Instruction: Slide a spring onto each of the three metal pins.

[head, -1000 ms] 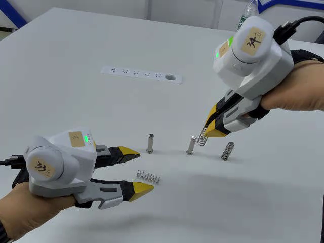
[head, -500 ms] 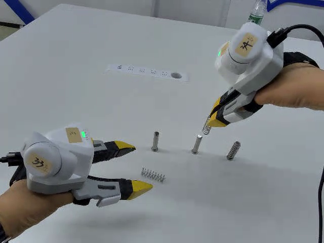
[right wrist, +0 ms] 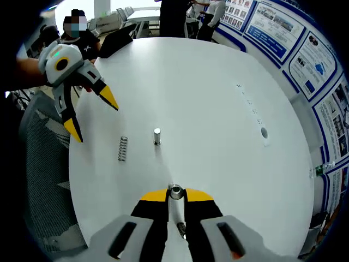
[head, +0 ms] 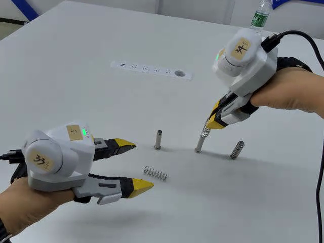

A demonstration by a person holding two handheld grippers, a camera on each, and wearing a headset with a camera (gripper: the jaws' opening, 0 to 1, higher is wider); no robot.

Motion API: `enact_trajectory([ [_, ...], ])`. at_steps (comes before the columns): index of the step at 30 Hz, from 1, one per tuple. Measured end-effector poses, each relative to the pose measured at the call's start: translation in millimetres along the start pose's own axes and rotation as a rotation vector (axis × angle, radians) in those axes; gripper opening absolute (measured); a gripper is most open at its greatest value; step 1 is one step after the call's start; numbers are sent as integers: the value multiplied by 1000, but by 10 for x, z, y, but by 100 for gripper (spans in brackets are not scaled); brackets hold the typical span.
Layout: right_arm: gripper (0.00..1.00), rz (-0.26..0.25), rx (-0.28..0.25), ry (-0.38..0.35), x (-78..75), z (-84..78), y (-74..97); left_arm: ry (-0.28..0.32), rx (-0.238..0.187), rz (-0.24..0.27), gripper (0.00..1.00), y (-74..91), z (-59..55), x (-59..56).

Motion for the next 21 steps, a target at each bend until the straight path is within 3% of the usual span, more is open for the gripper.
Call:
enact_trajectory([
  [21, 11, 26, 21, -30, 26, -79, -176, -3, 5, 3, 54, 18, -11, 8],
])
Point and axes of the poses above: the centre of the closed fingertips' face, and the gripper's own axes: y roughly backward along the fingers, x roughly to its left, z roughly out of its top, the point moved 5 cm from there along y, roughly backward along the fingers, and after that the axes turned 9 degrees about y, right-handed, at the moved point
